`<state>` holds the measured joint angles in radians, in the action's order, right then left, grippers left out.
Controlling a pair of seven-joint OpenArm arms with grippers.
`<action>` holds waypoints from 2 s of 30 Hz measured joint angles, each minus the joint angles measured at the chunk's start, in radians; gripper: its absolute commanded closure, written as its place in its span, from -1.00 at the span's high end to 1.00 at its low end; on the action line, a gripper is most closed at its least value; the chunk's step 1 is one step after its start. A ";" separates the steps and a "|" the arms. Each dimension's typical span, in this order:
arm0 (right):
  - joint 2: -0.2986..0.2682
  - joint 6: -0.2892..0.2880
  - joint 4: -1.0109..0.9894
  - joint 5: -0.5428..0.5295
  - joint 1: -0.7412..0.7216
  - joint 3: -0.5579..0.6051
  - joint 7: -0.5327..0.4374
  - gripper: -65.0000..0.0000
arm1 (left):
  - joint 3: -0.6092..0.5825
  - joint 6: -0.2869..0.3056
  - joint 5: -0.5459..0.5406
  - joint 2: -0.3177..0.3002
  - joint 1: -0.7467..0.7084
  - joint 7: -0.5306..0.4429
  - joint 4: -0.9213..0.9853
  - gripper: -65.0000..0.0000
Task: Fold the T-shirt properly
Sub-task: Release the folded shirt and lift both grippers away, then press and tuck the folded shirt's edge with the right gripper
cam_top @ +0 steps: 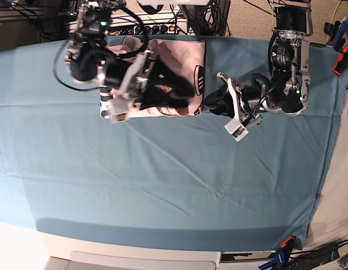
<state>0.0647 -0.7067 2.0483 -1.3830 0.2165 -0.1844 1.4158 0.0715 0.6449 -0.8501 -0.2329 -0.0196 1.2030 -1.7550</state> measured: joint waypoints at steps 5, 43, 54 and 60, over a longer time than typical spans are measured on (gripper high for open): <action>-0.034 0.006 0.114 0.272 0.032 -0.213 -0.013 -0.57 | 0.000 0.000 0.000 0.000 -0.008 0.000 0.000 -0.48; -0.053 0.143 0.166 0.784 0.233 0.068 -0.219 -1.00 | 0.001 0.000 0.000 0.002 -0.016 -0.007 0.000 -0.48; -0.059 0.099 0.166 0.792 0.235 0.252 -0.221 -1.00 | 0.001 0.000 0.028 0.002 -0.016 -0.011 0.000 -0.48; -0.056 0.207 0.248 0.980 0.219 0.048 -0.299 -1.00 | 0.001 0.000 0.031 0.002 -0.016 -0.011 0.000 -0.48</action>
<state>0.0086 -0.4999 2.2967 -0.4034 0.4351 -0.1360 1.1172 0.0723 0.6449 -0.8196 -0.2310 -0.0360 1.1923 -1.7550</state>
